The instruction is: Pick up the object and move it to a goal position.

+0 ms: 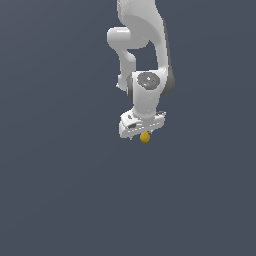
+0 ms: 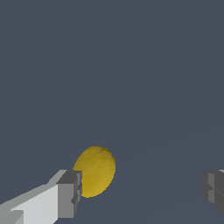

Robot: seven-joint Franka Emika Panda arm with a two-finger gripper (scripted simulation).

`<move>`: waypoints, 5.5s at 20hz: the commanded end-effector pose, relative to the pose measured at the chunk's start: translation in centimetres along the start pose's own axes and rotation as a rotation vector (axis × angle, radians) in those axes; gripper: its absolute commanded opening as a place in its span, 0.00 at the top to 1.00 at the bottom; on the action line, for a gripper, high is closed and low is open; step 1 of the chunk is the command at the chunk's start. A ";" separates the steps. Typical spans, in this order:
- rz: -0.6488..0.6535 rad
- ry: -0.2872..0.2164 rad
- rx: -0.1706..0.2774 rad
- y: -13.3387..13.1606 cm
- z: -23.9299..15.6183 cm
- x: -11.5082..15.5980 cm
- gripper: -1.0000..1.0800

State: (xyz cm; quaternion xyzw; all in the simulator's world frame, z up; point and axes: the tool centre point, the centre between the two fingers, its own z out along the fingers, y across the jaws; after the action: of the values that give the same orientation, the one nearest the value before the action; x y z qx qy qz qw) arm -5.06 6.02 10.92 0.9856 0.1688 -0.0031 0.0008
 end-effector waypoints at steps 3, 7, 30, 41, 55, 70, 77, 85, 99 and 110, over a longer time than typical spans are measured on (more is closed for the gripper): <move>-0.107 0.003 -0.001 -2.3 1.7 -1.5 0.04; -0.168 0.005 -0.001 -3.6 2.6 -2.5 0.04; -0.203 0.006 0.000 -4.4 7.9 -3.1 0.04; -0.203 0.006 0.000 -4.4 8.1 -3.1 1.00; -0.202 0.007 0.000 -4.7 5.6 -1.2 1.00; -0.203 0.007 0.001 -6.0 -4.5 6.5 1.00; -0.203 0.007 0.001 -6.6 -9.1 10.2 1.00; -0.203 0.007 0.001 -7.0 -13.3 13.7 1.00; -0.202 0.006 0.000 -7.6 -18.6 18.2 1.00; -0.202 0.006 0.000 -7.9 -21.2 20.5 1.00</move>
State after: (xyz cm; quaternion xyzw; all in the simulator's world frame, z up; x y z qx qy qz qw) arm 11.55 20.25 31.57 0.9636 0.2675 -0.0005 -0.0001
